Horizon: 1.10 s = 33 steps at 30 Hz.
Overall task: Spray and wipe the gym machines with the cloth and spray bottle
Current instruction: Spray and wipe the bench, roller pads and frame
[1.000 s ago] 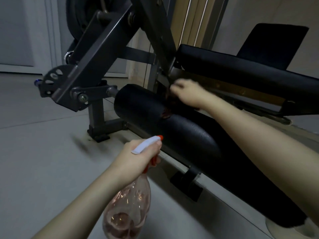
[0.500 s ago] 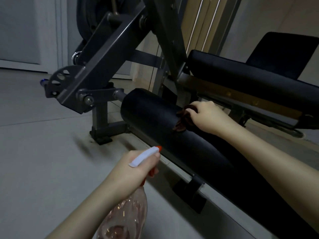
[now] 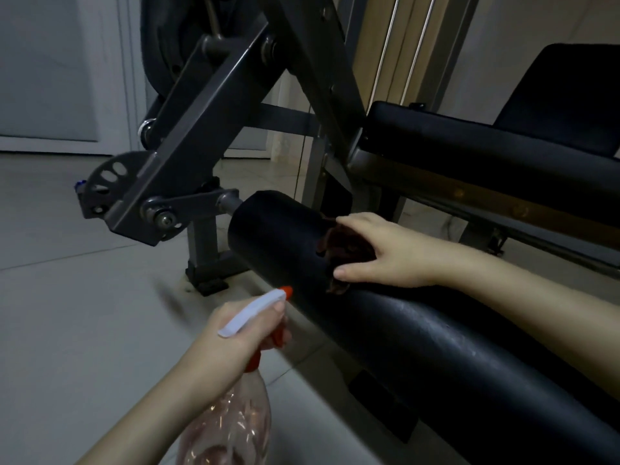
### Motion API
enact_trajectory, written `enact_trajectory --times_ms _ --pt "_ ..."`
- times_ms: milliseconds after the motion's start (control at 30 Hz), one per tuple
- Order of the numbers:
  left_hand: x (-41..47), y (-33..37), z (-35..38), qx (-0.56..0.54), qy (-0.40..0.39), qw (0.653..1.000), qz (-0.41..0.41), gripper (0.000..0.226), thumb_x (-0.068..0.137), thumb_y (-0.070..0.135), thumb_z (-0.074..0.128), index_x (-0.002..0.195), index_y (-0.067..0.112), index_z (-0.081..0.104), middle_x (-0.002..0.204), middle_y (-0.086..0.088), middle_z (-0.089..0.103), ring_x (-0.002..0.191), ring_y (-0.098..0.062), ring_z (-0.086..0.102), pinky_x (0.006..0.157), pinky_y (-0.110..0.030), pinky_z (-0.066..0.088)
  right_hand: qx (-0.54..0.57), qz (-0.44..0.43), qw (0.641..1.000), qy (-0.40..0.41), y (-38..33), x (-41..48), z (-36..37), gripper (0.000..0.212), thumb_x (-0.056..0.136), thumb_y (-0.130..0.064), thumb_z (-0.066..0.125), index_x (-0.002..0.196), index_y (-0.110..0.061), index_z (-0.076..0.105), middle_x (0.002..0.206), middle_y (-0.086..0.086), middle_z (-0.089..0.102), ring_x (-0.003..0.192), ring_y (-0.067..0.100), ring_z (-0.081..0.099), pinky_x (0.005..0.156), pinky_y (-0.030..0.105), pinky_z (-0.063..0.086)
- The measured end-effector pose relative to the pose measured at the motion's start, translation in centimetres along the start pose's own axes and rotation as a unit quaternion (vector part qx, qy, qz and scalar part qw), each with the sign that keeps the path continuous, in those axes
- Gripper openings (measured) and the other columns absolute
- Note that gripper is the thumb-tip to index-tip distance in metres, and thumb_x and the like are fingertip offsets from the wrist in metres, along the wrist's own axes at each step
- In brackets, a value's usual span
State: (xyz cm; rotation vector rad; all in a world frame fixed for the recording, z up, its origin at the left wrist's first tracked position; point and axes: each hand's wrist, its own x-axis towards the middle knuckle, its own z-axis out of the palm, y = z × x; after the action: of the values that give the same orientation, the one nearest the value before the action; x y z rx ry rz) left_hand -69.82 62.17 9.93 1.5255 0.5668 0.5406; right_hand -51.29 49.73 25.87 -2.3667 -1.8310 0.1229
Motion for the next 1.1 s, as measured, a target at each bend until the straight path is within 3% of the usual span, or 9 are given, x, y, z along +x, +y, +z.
enact_trajectory --times_ms 167,300,467,533,633,700,767,900,1100 --pt "1.2 1.3 -2.3 0.003 0.036 0.999 -0.022 0.062 0.044 0.093 0.058 0.06 0.035 0.072 0.064 -0.002 0.072 0.059 -0.017 0.07 0.073 -0.048 0.056 0.003 -0.048 0.997 0.055 -0.2 2.9 0.4 0.061 0.091 -0.044 0.053 0.145 -0.024 0.033 0.153 0.0 0.026 0.139 0.018 0.027 0.115 0.03 0.023" --pt "0.2 3.5 -2.0 -0.076 0.068 0.994 0.051 0.022 0.07 0.046 0.079 0.069 0.023 0.077 0.068 -0.009 0.072 0.068 -0.029 0.072 0.082 -0.049 0.054 0.021 -0.073 0.995 0.07 -2.3 8.0 0.4 0.046 0.094 -0.036 0.051 0.136 -0.018 0.047 0.136 0.006 0.047 0.125 0.022 0.045 0.106 0.036 0.038" --pt "0.6 3.6 -1.3 -0.103 0.098 0.989 0.029 0.026 0.093 0.019 0.056 0.076 0.001 0.063 0.044 -0.004 0.062 0.051 -0.028 0.062 0.067 -0.038 0.053 0.015 -0.03 0.996 0.083 -3.3 9.4 1.1 0.043 0.094 -0.046 0.047 0.13 -0.024 0.052 0.128 0.005 0.051 0.116 0.021 0.05 0.096 0.034 0.044" --pt "0.7 3.5 -1.3 -0.138 0.102 0.985 0.022 0.023 0.086 0.027 0.066 0.078 0.005 0.066 0.049 -0.004 0.065 0.048 -0.024 0.065 0.067 -0.041 0.052 0.008 -0.027 0.996 0.083 -3.0 7.2 1.1 0.046 0.093 -0.05 0.046 0.131 -0.026 0.051 0.13 0.003 0.048 0.117 0.019 0.049 0.096 0.031 0.044" --pt "0.6 2.5 -2.0 -0.101 0.005 0.994 0.034 0.058 0.052 0.074 0.076 0.067 0.018 0.071 0.055 -0.003 0.068 0.049 -0.017 0.067 0.062 -0.039 0.053 -0.032 -0.029 0.996 0.081 -2.6 3.9 1.1 0.052 0.093 -0.049 0.046 0.14 -0.027 0.041 0.142 0.0 0.038 0.125 0.017 0.044 0.096 0.023 0.036" --pt "0.5 2.1 -2.3 -0.119 0.025 0.991 0.052 0.035 0.082 0.049 0.068 0.073 0.014 0.066 0.053 -0.003 0.066 0.047 -0.016 0.066 0.054 -0.036 0.058 -0.074 -0.016 0.993 0.09 -3.1 3.7 1.3 0.054 0.095 -0.047 0.044 0.144 -0.026 0.035 0.148 0.001 0.033 0.129 0.019 0.041 0.099 0.024 0.033" --pt "0.5 1.6 -2.2 -0.125 0.034 0.99 0.055 0.021 0.087 0.03 0.068 0.073 0.014 0.07 0.058 -0.005 0.068 0.055 -0.021 0.069 0.058 -0.036 0.06 -0.109 -0.001 0.988 0.106 -4.1 5.1 1.6 0.054 0.096 -0.044 0.043 0.145 -0.023 0.033 0.149 0.004 0.033 0.131 0.023 0.04 0.105 0.03 0.033" --pt "0.9 -0.2 -2.5 -0.113 0.014 0.991 0.072 0.036 0.051 0.061 0.072 0.069 0.03 0.077 0.069 -0.006 0.072 0.07 -0.027 0.071 0.081 -0.05 0.056 -0.13 0.016 0.983 0.13 -6.0 9.3 2.5 0.051 0.098 -0.039 0.042 0.144 -0.017 0.034 0.147 0.01 0.036 0.131 0.029 0.039 0.107 0.037 0.035" --pt "0.9 0.6 -1.4 -0.136 0.017 0.988 0.074 0.018 0.067 0.046 0.083 0.061 0.03 0.076 0.063 -0.005 0.071 0.063 -0.024 0.069 0.085 -0.055 0.054 -0.137 0.016 0.982 0.131 -7.9 14.7 3.0 0.048 0.099 -0.036 0.04 0.141 -0.015 0.038 0.143 0.012 0.039 0.128 0.031 0.04 0.104 0.04 0.037"
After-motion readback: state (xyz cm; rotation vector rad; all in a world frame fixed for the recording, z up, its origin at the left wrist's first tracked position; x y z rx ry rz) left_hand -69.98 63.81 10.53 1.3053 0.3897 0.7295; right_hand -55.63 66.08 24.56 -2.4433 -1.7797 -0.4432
